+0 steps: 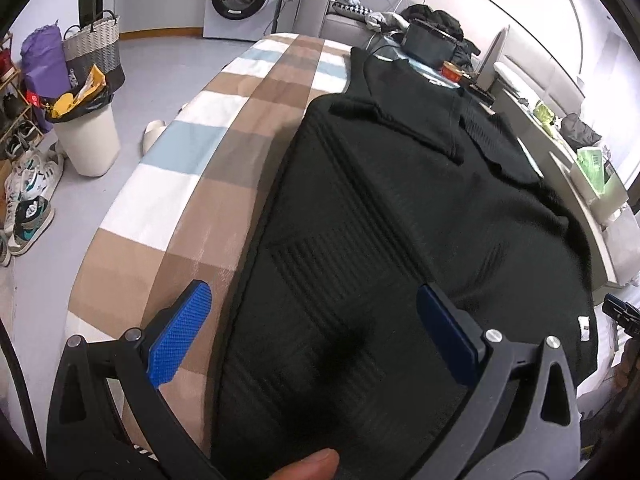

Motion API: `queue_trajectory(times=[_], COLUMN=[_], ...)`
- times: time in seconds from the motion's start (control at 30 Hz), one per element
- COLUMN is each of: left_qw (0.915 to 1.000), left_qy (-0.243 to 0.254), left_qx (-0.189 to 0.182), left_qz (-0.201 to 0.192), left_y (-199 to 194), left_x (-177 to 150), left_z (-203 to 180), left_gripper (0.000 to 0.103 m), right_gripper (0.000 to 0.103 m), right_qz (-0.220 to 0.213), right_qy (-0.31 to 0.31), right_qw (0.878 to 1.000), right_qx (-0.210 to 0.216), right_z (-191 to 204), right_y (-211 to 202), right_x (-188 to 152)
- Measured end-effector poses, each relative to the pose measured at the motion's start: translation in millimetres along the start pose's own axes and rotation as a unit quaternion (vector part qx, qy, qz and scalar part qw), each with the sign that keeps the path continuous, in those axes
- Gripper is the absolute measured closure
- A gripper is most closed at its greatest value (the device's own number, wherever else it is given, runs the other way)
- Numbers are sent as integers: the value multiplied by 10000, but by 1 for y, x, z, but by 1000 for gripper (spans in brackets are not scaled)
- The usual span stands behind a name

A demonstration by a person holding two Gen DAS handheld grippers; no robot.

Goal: Fold small clothes

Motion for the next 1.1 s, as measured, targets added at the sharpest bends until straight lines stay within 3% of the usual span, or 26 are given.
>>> queue_trajectory(times=[0.2,0.37,0.53,0.67,0.73,0.87,0.93,1.03,1.1], left_qw=[9999,9999,9999,9997,9996,9994,9994,9993,9991], left_qy=[-72,-55,22,163,197,200,164,102,80], left_qx=[-5,-29,-60,-24,-10,34,42,84,138], left_qz=[154,105,157,159,187,269,316,350,395], left_y=[1,-5,-2,0,2,4,5,7,7], left_x=[-5,-5,-8,-10,-10,-14,-16,-18,-19], left_z=[7,8,-1,-6,-8,-4,1,8,13], left_gripper=[1,1,1,1,1,1,1,1,1], right_gripper=[31,31,33,46,63,73,93,95,95], right_qz=[432,898,896,831,746,487,488,271,-196], right_qy=[331,341,361,498,580,440,372,353,351], right_qw=[9984,9935,9932,9936,9935,9959,9957,9960,9923], right_qx=[175,612,645,577,634,627,693,781,1175], right_z=[-20,-29,-38,-44,-45,-42,-35,-27,-15], right_y=[-4,-15,-23,-16,-8,0,5,9,0], right_x=[-26,-50,-57,-56,-52,-46,-43,-33,-21])
Point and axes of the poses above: each gripper's, at about its wrist camera, not at the fingertips, and y roughly the way its jaws point, z to its left, x to its top, the point moved 10 cm from there along y, roughly the way its jaws point, and after that the axes turned 2 degrees about x, right-handed, at the moved point
